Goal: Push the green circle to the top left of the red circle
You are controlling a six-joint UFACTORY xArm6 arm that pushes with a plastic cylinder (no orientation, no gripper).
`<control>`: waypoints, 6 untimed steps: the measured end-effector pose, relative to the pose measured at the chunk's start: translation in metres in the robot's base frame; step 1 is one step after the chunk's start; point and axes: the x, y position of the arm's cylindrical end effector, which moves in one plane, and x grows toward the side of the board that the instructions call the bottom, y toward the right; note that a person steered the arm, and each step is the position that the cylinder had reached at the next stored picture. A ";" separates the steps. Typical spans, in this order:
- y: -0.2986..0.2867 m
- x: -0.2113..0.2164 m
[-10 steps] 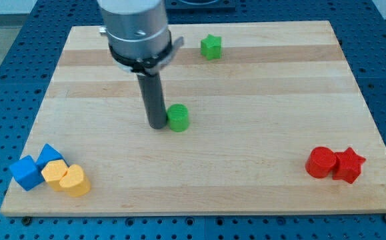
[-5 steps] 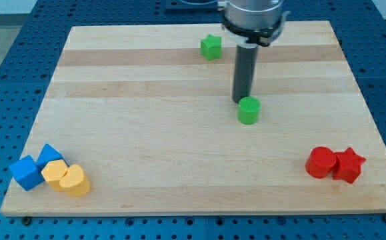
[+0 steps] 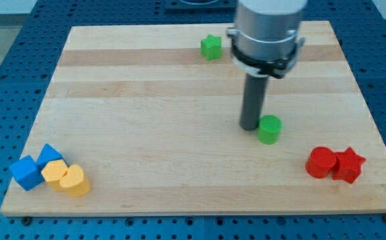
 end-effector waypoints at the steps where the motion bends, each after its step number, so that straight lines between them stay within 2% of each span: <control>1: 0.023 0.006; 6: 0.043 0.055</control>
